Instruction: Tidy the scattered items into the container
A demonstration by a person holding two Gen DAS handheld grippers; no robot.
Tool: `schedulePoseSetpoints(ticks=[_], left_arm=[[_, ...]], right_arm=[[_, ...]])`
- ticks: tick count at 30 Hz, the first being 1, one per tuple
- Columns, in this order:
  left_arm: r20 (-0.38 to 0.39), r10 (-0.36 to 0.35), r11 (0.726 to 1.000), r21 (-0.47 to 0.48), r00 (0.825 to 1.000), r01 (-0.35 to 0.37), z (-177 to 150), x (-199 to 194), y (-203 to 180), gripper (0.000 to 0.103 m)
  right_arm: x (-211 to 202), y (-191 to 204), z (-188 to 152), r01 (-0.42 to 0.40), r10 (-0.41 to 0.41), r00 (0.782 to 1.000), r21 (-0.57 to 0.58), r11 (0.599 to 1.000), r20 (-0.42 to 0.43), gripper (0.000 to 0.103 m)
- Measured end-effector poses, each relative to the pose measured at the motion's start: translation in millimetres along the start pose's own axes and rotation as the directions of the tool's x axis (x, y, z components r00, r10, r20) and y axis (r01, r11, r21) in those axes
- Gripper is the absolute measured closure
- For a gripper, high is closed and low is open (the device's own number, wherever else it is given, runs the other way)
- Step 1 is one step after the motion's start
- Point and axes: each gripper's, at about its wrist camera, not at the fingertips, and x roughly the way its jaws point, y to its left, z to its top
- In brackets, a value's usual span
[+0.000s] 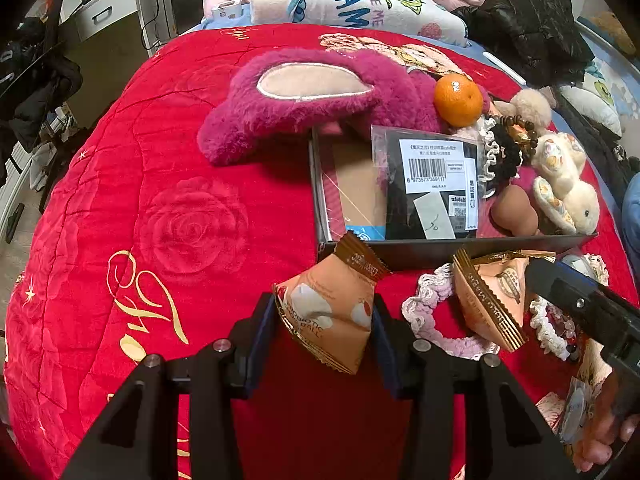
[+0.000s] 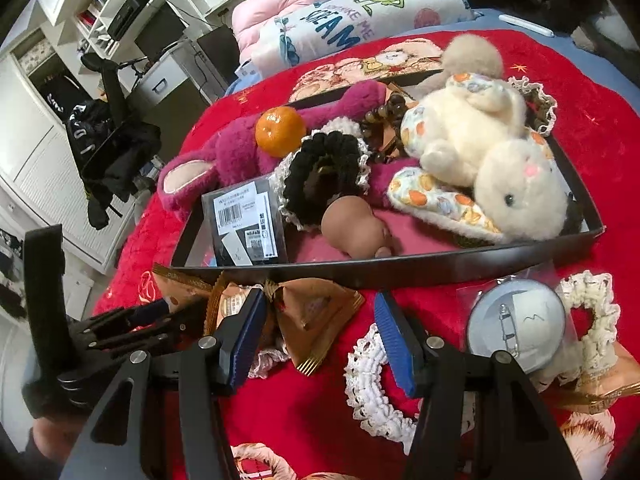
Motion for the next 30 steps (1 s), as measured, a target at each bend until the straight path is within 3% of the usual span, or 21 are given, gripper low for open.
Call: schedulePoseSetpoints(ticks=[5, 10, 15, 17, 30], left_arm=[[0.0, 0.0, 1.0, 0.001, 1.0, 0.0, -4, -4, 4, 0.056], [-0.001, -0.001, 1.0, -0.001, 1.0, 0.001, -5, -8, 7, 0.056], [-0.002, 0.004, 1.0, 0.005, 1.0, -0.004, -7, -11, 9, 0.056], [-0.002, 0.006, 1.0, 0.007, 1.0, -0.006, -7, -13, 10, 0.056], [0.017, -0.006, 1.0, 0.007, 1.0, 0.006, -15, -30, 16, 0.062]], right_arm=[[-6, -6, 3, 0.005, -0.005, 1.0, 0.027, 1.0, 0.019, 0.05], [4, -5, -1, 0.007, -0.007, 1.0, 0.011, 1.0, -0.025, 0.05], [11, 0, -6, 0.005, -0.006, 0.999, -0.023, 1.0, -0.053, 0.061], [12, 1, -7, 0.0, -0.002, 0.998, -0.041, 0.999, -0.056, 0.071], [12, 14, -12, 0.034, -0.038, 0.998, -0.099, 0.995, -0.045, 0.079]])
